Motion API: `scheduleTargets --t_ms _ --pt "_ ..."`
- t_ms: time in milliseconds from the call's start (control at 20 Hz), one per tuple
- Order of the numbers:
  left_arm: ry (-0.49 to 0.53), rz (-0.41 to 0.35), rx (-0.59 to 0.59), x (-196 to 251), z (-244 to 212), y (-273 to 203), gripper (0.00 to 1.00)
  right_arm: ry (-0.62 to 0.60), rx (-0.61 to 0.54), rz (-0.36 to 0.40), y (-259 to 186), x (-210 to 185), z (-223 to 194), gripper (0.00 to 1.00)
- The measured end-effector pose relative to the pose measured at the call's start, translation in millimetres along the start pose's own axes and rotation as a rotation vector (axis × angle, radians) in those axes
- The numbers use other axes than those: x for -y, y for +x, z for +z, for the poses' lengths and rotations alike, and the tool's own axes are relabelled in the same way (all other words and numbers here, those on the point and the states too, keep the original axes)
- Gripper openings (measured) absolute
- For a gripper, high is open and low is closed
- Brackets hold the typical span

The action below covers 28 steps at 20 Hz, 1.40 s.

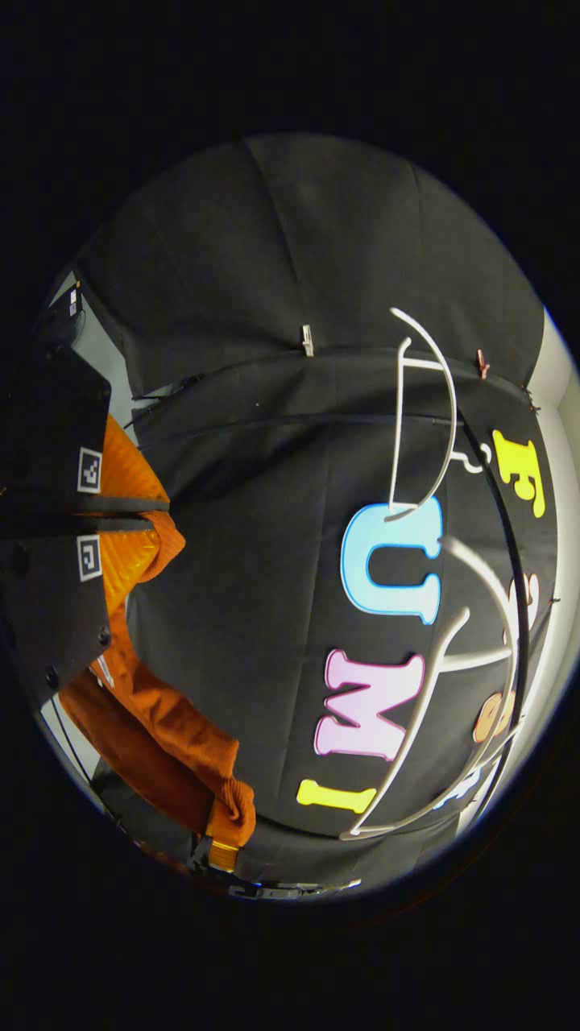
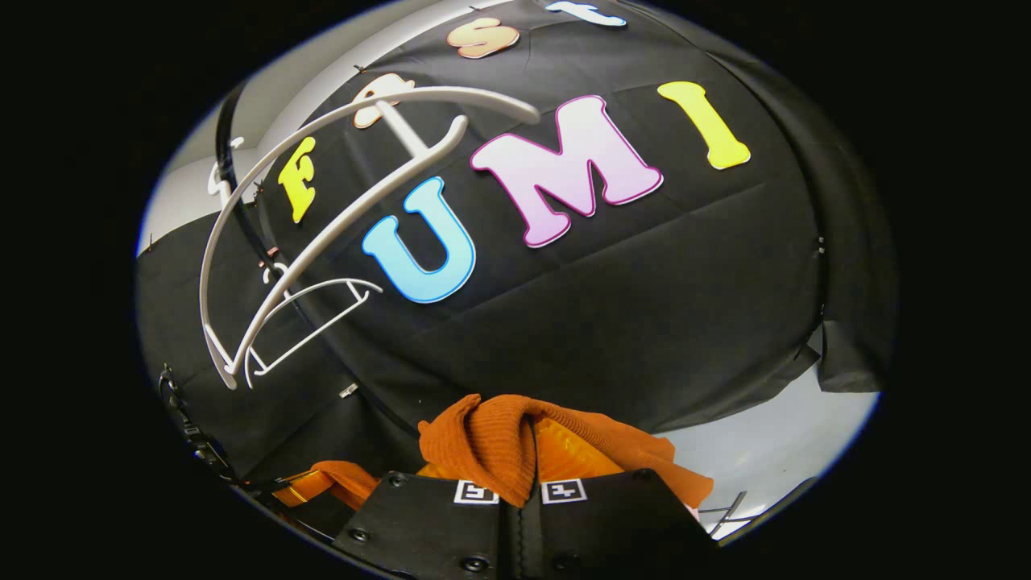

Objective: Grasp the clothes on the hanger with both hands and then place them into the laundry hamper below.

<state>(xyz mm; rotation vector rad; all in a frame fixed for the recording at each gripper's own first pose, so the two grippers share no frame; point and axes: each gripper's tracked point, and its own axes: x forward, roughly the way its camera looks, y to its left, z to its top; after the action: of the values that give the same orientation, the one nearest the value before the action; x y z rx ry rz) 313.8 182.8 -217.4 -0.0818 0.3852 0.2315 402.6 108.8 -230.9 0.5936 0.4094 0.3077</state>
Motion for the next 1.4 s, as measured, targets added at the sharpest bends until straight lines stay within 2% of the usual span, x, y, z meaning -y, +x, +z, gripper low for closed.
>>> scheduleTargets --t_ms 250,550,850,1100,1400 --pt "-0.006 -0.113 0.005 44 6 -17 0.05 0.01 -0.027 0.061 -12 -40 -16 0.09" --pt "-0.045 -0.208 0.059 84 35 -37 0.05 -0.017 -0.03 0.142 -29 -92 -18 0.09" --pt "-0.065 -0.257 0.132 104 72 -50 0.05 -0.053 0.001 0.193 -41 -136 -2 0.09" --pt "-0.09 -0.245 0.061 98 31 -25 0.05 -0.035 -0.067 0.129 -27 -101 -44 0.09" --pt "-0.123 -0.237 -0.109 100 -53 18 0.05 0.049 -0.235 -0.042 -10 -16 -126 0.09"
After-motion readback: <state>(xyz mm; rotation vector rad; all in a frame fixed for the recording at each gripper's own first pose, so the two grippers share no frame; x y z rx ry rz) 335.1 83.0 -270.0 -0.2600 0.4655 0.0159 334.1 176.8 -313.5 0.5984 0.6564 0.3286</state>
